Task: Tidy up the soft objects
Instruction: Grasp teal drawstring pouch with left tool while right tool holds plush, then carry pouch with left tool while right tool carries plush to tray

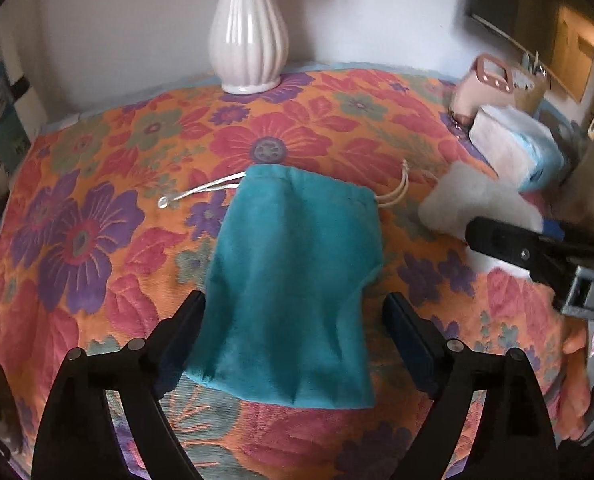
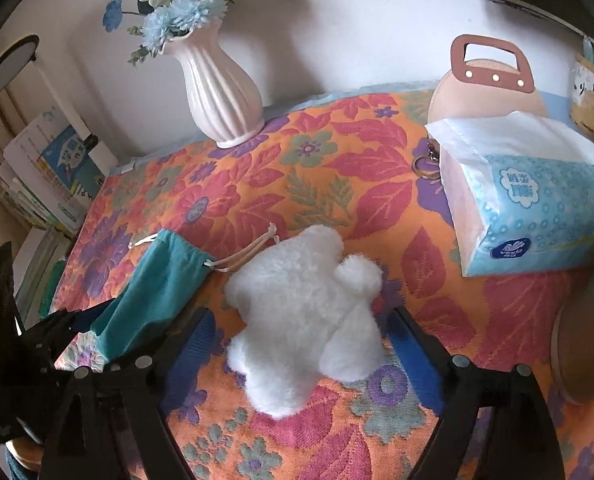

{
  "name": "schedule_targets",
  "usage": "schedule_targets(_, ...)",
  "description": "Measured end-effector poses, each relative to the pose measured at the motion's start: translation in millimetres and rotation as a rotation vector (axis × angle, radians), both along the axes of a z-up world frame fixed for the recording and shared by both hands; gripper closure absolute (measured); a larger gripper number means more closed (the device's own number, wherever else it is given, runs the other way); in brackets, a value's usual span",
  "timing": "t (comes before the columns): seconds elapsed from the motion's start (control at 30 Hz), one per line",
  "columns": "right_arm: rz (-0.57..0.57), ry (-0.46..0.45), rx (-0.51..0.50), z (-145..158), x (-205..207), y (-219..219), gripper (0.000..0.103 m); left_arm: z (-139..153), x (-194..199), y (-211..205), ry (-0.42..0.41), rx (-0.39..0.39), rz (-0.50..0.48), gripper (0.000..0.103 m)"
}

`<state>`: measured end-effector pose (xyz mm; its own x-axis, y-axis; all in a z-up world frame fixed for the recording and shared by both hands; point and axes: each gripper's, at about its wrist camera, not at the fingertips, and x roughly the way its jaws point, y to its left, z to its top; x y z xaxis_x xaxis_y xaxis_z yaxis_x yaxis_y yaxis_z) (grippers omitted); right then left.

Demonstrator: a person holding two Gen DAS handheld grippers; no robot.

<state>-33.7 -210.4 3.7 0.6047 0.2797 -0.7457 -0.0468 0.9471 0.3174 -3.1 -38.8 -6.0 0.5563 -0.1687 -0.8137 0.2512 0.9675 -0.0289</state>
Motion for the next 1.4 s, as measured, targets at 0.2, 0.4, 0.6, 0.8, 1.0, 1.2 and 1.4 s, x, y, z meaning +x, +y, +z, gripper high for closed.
schedule_targets(0.2,-0.01,-0.023,-0.039,3,-2,4,0.027,3,-5,5,-0.042,-0.033,-0.008,0.076)
schedule_targets(0.4,0.013,-0.164,-0.149,20,-23,24,0.058,20,-19,20,-0.125,-0.156,0.012,0.091)
schedule_targets(0.6,0.052,-0.271,-0.158,34,-55,30,0.058,31,-36,8,-0.128,-0.175,-0.054,0.091)
schedule_targets(0.8,0.045,-0.213,-0.141,36,-95,3,0.058,42,-53,-20,-0.125,-0.202,-0.129,0.091)
schedule_targets(1.0,0.035,-0.236,-0.241,60,-148,-41,0.058,57,-78,-67,-0.128,-0.202,-0.244,0.091)
schedule_targets(1.2,0.006,-0.247,-0.276,77,-196,-103,0.058,65,-111,-125,-0.101,-0.252,-0.46,0.091)
schedule_targets(1.4,-0.124,-0.294,-0.224,91,-233,-173,0.058,83,-135,-195,-0.109,-0.265,-0.624,0.091)
